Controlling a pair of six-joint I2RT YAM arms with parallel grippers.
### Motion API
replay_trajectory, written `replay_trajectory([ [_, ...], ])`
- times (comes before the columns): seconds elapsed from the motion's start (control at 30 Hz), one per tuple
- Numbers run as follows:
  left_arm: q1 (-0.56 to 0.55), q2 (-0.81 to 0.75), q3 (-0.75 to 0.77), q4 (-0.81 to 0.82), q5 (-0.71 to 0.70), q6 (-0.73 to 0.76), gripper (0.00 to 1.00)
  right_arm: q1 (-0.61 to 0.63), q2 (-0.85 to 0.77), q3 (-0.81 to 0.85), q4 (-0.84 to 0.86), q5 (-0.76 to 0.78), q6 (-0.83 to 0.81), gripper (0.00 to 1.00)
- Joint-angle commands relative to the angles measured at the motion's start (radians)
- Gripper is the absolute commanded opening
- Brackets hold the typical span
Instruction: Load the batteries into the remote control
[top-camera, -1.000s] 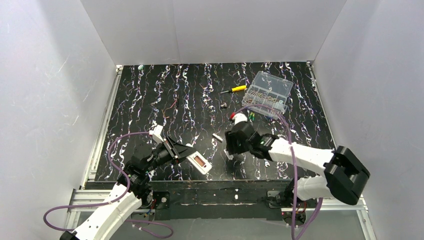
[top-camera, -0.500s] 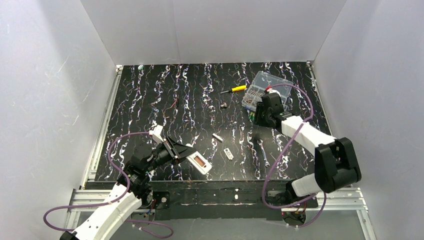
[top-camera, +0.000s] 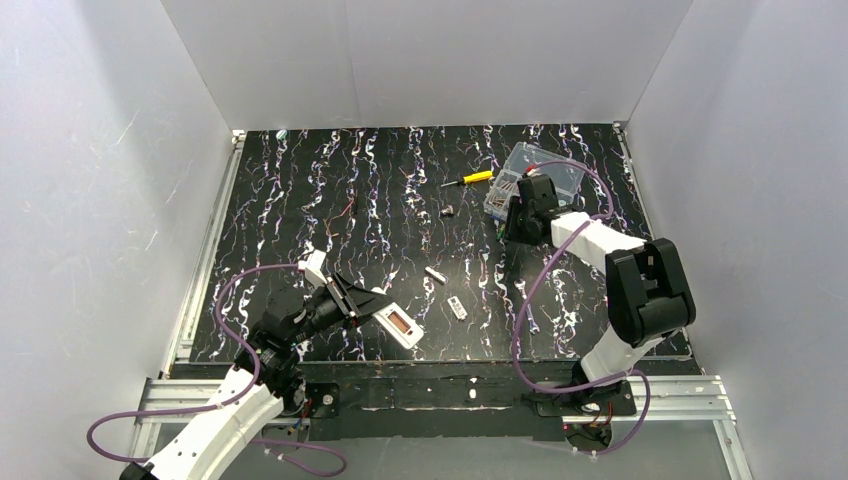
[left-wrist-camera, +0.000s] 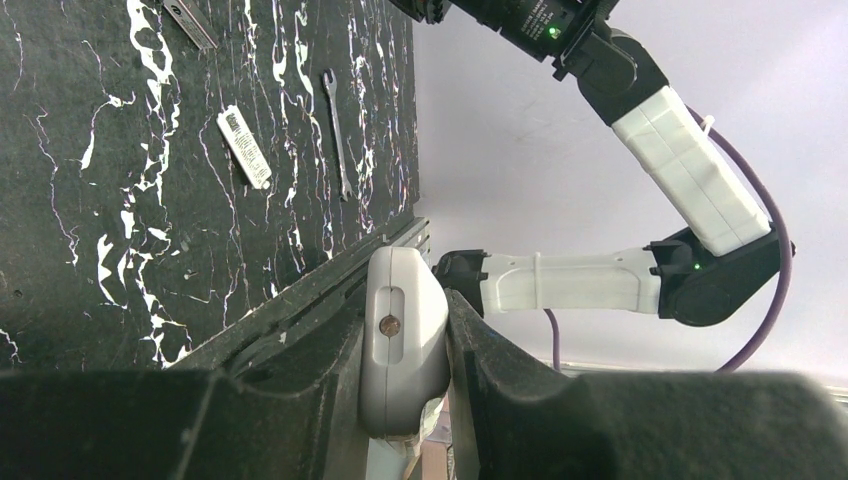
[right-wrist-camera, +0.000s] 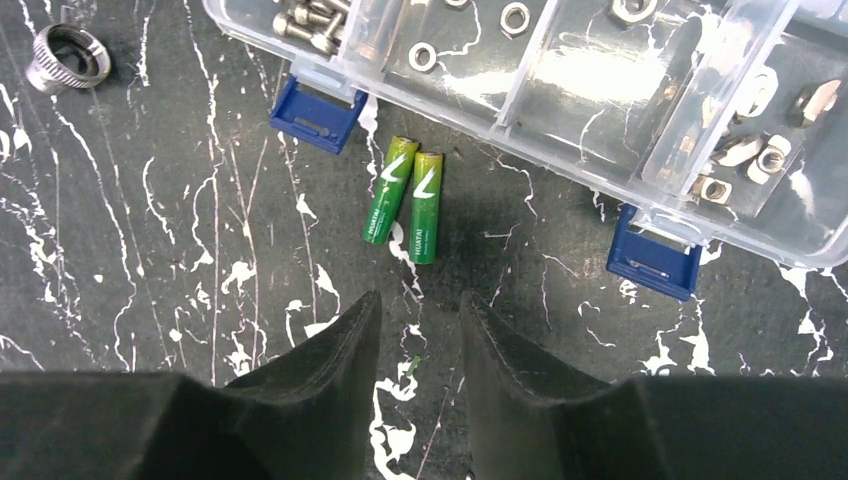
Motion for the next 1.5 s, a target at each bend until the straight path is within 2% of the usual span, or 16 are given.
replay_trajectory([
  [0.0,-0.005,-0.012,0.021,0.051,0.014,-0.003,0.00,-0.007,0.029,0.047,0.028,0.010,0.009,0.42],
  [1.1,-0.004,0.003,0.011,0.068,0.024,-0.011,0.00,-0.008,0.169,0.101,0.012,0.070,-0.006,0.35],
  [1.47,-0.004,0.003,0.010,0.063,0.024,-0.009,0.00,-0.008,0.176,0.105,-0.009,0.060,-0.031,0.25],
])
